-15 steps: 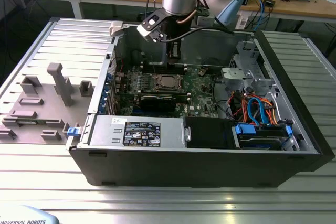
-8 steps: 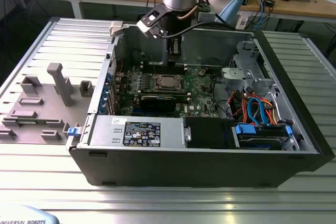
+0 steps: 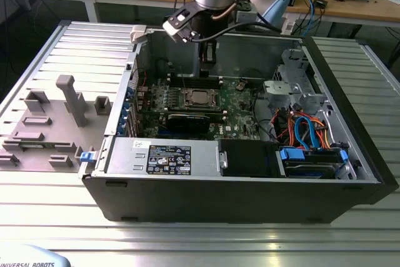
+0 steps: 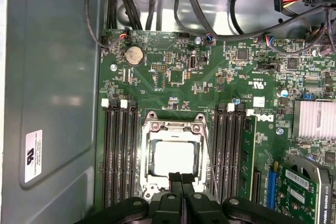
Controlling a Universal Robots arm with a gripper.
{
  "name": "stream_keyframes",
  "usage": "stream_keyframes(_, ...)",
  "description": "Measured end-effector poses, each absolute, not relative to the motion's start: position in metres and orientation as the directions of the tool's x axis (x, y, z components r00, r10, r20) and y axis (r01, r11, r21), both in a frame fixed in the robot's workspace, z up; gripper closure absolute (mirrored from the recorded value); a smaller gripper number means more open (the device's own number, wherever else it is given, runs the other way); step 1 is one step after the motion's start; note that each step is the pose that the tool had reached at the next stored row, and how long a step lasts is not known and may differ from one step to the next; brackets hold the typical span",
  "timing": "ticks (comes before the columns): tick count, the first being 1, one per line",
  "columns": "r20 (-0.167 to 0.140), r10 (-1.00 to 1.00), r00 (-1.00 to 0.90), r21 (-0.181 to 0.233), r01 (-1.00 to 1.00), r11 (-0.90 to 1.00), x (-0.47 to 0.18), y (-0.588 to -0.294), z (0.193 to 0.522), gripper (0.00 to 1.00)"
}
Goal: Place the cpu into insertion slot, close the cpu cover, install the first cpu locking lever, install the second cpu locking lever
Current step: 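Install the first cpu locking lever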
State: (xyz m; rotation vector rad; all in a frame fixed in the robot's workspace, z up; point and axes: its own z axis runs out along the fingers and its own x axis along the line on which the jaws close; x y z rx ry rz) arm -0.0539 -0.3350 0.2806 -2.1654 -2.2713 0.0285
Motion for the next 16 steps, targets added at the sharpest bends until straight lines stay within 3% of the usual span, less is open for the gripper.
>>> stream_keyframes(16, -0.01, 0.999, -0.048, -0.015, 0.999, 0.048, -0.054, -0.335, 0.3, 0.89)
